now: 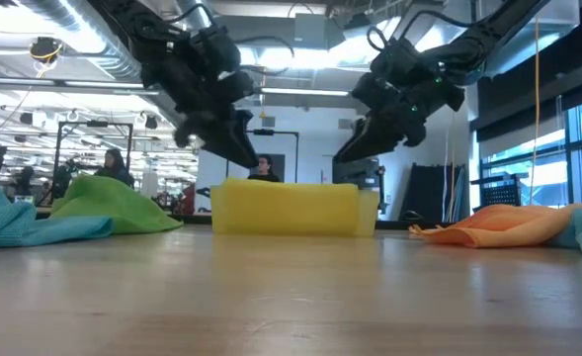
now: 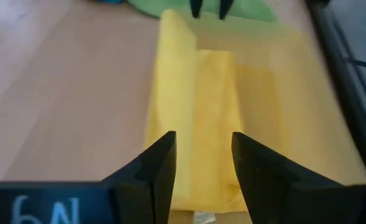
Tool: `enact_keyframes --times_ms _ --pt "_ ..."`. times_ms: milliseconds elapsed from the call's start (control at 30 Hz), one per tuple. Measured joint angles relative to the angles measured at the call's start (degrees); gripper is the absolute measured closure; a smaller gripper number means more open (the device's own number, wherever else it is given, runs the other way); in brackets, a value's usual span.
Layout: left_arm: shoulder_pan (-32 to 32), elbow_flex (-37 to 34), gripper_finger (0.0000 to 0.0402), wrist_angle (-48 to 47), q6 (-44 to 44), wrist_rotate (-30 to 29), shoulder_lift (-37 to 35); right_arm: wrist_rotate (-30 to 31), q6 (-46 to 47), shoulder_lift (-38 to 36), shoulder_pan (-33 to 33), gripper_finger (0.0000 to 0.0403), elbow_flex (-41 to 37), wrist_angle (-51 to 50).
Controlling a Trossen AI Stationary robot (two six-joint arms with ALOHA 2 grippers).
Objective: Fold microfiber towels
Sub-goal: Put the yellow towel into the yellow bin
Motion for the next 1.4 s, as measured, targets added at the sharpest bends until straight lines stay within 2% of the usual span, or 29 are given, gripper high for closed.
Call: enact_keyframes --times_ms 67,200,267,467,633,700,867,1033,1200,1333,1400 --pt "0.38 0.0 0.0301 3.14 -1.44 -0.25 0.22 0.79 0.43 0.19 -0.04 0.0246 0.02 1.81" --pt "0.21 -0.09 0.0301 4.55 -2.74 5.83 1.33 0.02 1.25 1.46 0.01 0.0252 0.07 2.69" --pt "-0.5 0.02 0.0301 4.55 -3.03 6.45 1.7 -0.14 1.4 2.13 0.09 0.0262 0.07 2.24" --pt "-2.3 -0.02 0.0301 6.26 -4.34 5.28 3.5 -0.84 2.25 4.94 0.42 0.03 0.07 4.05" --pt "-3.32 0.0 0.0301 11.2 -6.05 -3.69 7.15 -1.15 3.08 7.83 0.61 0.0327 0.07 6.19" --pt "-3.43 0.0 0.0301 11.26 -6.07 -3.6 8.81 -1.17 3.09 8.4 1.04 0.0334 0.07 6.08" --pt "-4.65 -0.02 0.0301 11.18 -5.62 2.93 11.75 -3.37 2.89 8.44 2.35 0.0344 0.07 4.44" --pt "-5.24 -0.02 0.0301 11.33 -2.55 3.18 12.02 -4.65 2.82 8.44 2.69 0.0344 0.07 4.49" --pt "-4.46 -0.02 0.0301 11.35 -1.53 2.43 12.02 -2.67 2.69 8.74 2.69 0.0344 0.07 4.89" --pt "-4.05 -0.09 0.0301 10.93 -2.04 -3.06 10.41 2.27 2.67 8.04 2.67 0.0344 0.04 4.98" --pt "-3.9 0.02 0.0301 11.47 -3.73 -3.84 8.4 2.84 2.97 7.07 2.51 0.0344 0.05 5.0"
